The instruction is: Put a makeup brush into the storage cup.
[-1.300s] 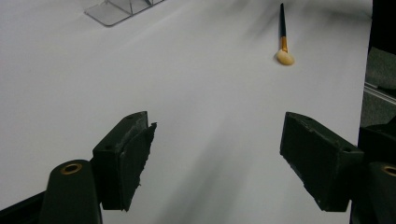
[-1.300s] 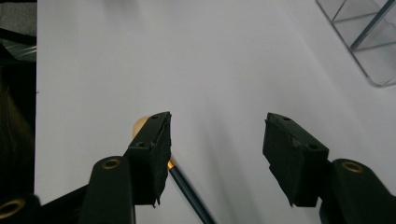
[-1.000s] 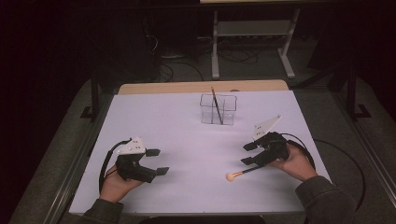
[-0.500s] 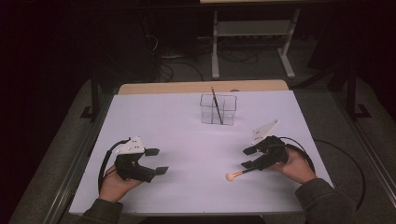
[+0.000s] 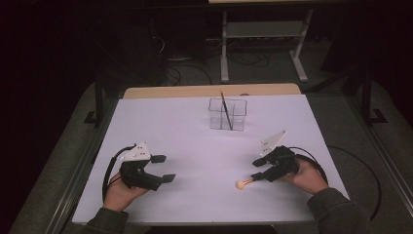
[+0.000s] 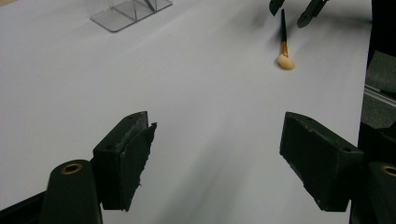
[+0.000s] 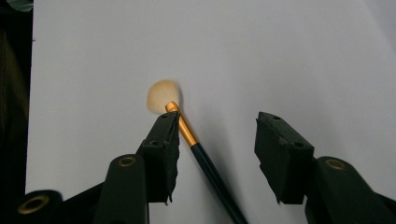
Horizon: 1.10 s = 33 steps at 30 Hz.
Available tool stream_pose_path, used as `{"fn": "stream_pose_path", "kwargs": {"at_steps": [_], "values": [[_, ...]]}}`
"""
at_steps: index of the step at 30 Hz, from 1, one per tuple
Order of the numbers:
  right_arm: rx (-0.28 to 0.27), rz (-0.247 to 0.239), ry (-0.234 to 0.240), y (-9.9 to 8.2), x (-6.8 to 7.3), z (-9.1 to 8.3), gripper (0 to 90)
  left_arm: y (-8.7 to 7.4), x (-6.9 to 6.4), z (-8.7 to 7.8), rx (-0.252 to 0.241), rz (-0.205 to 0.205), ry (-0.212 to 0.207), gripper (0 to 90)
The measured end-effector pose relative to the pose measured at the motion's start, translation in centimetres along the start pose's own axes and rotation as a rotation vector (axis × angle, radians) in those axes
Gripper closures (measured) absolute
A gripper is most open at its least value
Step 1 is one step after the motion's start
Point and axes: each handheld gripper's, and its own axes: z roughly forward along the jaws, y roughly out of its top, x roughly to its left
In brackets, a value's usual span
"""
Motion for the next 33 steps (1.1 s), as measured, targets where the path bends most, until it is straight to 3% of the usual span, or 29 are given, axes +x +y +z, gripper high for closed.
{"fn": "stream_pose_path", "kwargs": {"at_steps": [8, 22, 33], "values": [[0.011, -0.004, 0.007, -0.3, 0.2, 0.1, 52.7, 0.0, 0.0, 0.0, -0.002, -0.002, 0.0, 24.0], [0.082, -0.065, 0.04, 0.2, 0.7, 1.1, 63.2, -0.1, 0.1, 0.0, -0.004, -0.007, -0.005, 23.9], [0.138, -0.109, 0.033, 0.4, 0.7, 2.0, 71.4, -0.1, 0.1, 0.0, -0.004, -0.007, -0.006, 23.4]]}}
